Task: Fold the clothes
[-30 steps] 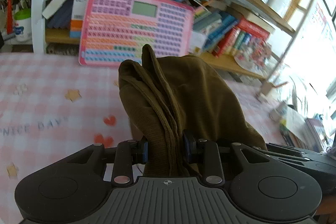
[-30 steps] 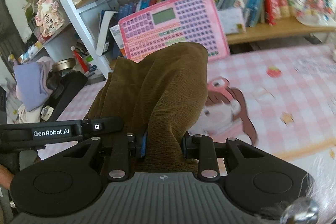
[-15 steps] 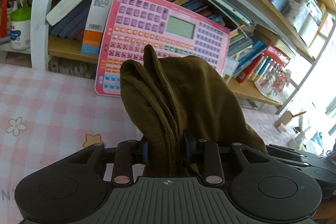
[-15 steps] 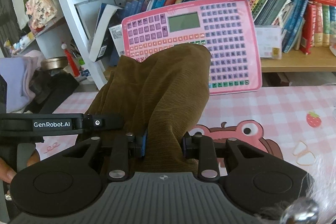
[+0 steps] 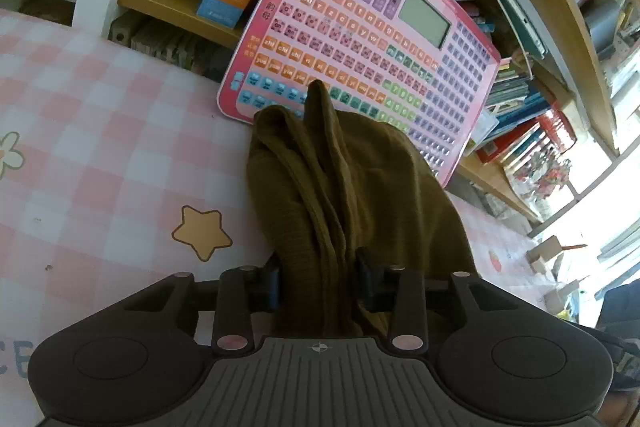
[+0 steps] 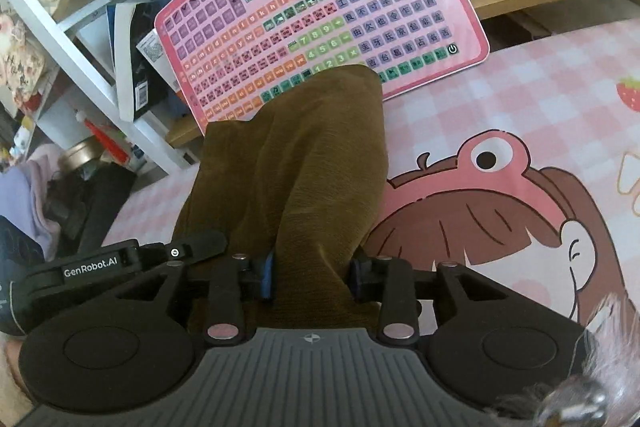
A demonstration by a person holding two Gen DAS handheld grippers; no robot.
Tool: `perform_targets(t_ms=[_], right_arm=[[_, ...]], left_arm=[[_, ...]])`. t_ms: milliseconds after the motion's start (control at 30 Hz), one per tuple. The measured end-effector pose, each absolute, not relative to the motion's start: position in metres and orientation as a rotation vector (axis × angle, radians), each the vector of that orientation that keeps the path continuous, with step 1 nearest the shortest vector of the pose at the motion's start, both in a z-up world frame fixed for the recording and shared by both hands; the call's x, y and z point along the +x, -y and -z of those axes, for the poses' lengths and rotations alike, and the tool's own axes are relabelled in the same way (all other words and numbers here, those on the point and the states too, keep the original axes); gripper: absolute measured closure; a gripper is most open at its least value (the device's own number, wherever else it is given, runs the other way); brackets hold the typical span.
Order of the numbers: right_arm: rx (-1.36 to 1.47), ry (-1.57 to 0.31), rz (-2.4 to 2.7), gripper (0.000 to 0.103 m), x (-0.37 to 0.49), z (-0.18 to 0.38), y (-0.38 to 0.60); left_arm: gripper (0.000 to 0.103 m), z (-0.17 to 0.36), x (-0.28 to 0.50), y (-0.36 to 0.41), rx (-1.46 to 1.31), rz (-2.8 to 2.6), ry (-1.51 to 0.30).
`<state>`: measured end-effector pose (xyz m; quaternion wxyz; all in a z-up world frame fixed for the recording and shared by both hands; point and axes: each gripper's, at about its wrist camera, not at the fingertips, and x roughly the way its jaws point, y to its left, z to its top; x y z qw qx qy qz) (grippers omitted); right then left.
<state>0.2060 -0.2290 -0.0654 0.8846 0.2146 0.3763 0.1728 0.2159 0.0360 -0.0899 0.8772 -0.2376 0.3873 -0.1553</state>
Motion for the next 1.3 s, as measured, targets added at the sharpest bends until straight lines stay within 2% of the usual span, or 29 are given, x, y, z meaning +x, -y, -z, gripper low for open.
perform_targets(t_ms=[100, 167, 267, 533, 667, 800, 1300], right_arm=[[0.415, -0.783, -0.345, 0.065, 0.203, 0.057, 0.227], [0.402, -0.780, -0.330, 0.060, 0.198, 0.052, 0.228], [0.381, -0.762, -0.297, 0.055, 0.189, 0.041, 0.231], [0.232, -0.648, -0.174, 0.036, 0.141, 0.015, 0.229], [0.116, -0.606, -0.115, 0.020, 0.116, 0.013, 0.220], [0.032, -0.587, -0.097, 0.014, 0.093, 0.015, 0.212], [0.024, -0.612, -0.101, 0.014, 0.060, 0.017, 0.213]], left_arm=[[0.060, 0.081, 0.211, -0.032, -0.459, 0.293, -0.799], [0.049, 0.072, 0.205, -0.031, -0.430, 0.271, -0.785], [0.037, 0.058, 0.188, -0.029, -0.376, 0.239, -0.750], [0.013, 0.035, 0.141, -0.010, -0.205, 0.131, -0.674], [0.009, 0.028, 0.120, 0.004, -0.135, 0.101, -0.646], [0.006, 0.027, 0.105, 0.015, -0.108, 0.079, -0.649], [0.005, 0.027, 0.073, 0.028, -0.073, 0.050, -0.668]])
